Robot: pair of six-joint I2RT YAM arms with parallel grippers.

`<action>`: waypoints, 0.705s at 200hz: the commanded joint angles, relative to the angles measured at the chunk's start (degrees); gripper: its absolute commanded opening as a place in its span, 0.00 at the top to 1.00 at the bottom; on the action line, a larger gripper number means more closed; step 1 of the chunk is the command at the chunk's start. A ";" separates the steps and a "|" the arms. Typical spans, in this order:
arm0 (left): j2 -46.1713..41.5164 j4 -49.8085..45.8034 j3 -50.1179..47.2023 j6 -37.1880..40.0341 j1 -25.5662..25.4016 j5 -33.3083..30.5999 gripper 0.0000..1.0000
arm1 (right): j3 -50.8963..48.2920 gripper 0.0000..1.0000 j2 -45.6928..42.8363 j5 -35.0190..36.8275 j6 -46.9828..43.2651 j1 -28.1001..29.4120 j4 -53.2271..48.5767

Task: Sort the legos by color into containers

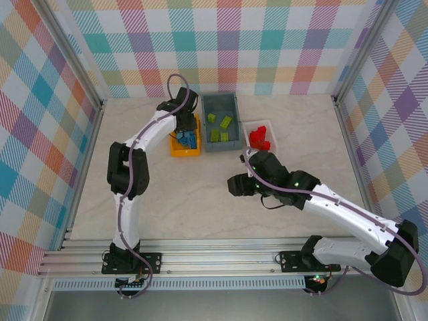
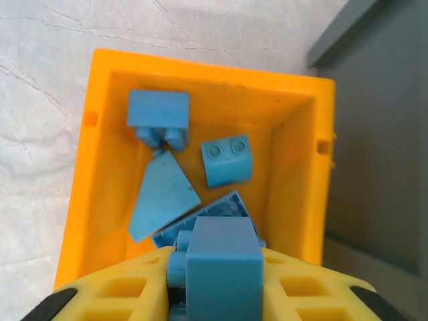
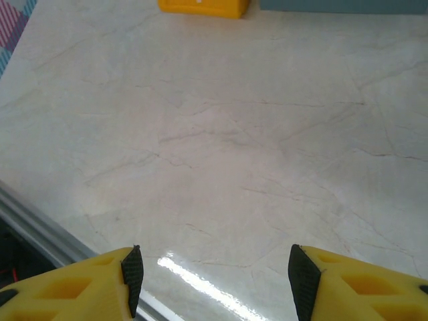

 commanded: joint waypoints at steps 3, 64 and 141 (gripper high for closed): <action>3.24 -4.93 4.89 2.37 2.32 0.81 0.67 | 2.85 0.38 0.25 4.90 1.24 0.32 0.40; 3.50 -6.51 7.56 2.48 2.45 3.39 0.43 | 4.84 0.31 6.24 7.79 6.82 -14.08 -15.08; -18.27 -0.26 -5.40 -1.32 -6.92 8.18 0.31 | 5.84 0.23 25.71 0.84 -2.61 -29.90 -17.48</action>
